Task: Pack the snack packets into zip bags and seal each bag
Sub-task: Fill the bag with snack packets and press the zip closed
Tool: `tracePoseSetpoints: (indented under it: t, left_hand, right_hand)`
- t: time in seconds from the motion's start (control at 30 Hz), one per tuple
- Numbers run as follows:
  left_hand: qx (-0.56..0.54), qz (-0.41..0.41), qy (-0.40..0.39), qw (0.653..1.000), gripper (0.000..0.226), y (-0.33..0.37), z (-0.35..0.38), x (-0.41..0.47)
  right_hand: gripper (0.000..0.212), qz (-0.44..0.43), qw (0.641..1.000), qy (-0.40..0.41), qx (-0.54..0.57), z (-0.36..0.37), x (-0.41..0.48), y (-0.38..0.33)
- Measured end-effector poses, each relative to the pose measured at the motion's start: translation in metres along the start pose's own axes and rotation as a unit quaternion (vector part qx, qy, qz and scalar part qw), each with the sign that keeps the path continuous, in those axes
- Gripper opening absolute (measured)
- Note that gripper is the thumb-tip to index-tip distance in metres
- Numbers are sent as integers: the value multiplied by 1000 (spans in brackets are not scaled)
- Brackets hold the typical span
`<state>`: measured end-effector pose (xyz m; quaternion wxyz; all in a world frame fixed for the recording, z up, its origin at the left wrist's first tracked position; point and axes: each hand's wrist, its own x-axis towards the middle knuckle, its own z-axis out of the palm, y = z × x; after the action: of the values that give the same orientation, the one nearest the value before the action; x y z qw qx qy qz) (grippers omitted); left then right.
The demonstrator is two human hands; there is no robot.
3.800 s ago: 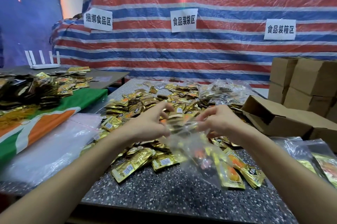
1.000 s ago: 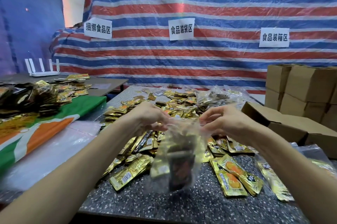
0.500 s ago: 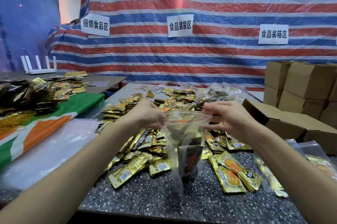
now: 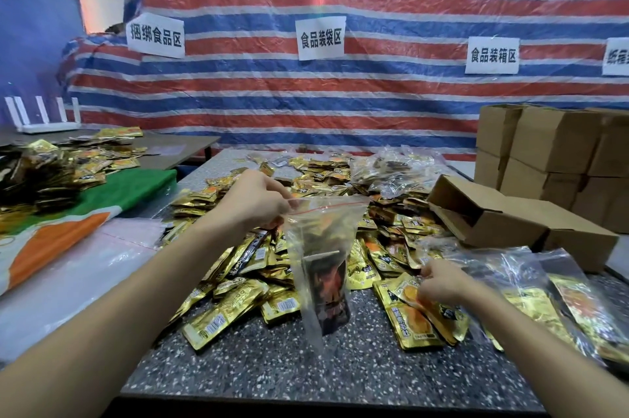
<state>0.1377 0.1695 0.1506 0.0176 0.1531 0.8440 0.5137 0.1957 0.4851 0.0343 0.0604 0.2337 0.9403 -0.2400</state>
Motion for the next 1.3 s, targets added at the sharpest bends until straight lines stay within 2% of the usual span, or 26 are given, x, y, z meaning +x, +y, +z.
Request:
tracePoseSetpoints:
  t: [0.27, 0.37, 0.43, 0.53, 0.63, 0.73, 0.8, 0.97, 1.1, 1.13, 1.2, 1.3]
  left_hand:
    - [-9, 22, -2, 1000, 29, 1, -2, 0]
    - [-7, 27, -4, 1000, 29, 2, 0, 0]
    - [-9, 29, -10, 999, 27, 3, 0, -1]
    - [-3, 32, -17, 999, 23, 3, -2, -2]
    - [3, 35, -25, 999, 19, 2, -3, -3]
    - [-4, 37, -33, 999, 16, 1, -5, -4]
    - [-5, 37, -35, 999, 14, 1, -6, -5]
    - [-4, 39, -39, 998, 11, 2, -8, -8]
    - [4, 46, -43, 998, 10, 2, -9, -10]
    - [4, 47, -44, 998, 10, 2, -8, -10]
    - [-5, 48, -52, 997, 11, 1, -8, -11]
    - [-14, 48, -67, 996, 12, 2, -9, -13]
  right_hand:
    - [33, 19, 1000, -14, 3, -4, 6, 7]
    - [40, 28, 999, 9, 34, -9, 0, 1]
    - [38, 28, 996, 27, 77, -14, -3, 0]
    - [22, 11, 992, 33, 122, -25, -11, -7]
    - [19, -25, 977, 52, 207, -40, -22, -19]
    - [16, -81, 951, 98, 283, -57, -33, -35]
    - [18, -121, 918, 116, 360, -69, -41, -49]
    - [36, -251, 787, 126, 550, -93, -73, -87]
    - [36, -333, 700, 69, 627, -100, -88, -108]
    - [30, -350, 690, 43, 633, -98, -91, -114]
    - [19, -375, 691, -3, 618, -92, -94, -123]
    - [24, -386, 710, -27, 588, -79, -93, -132]
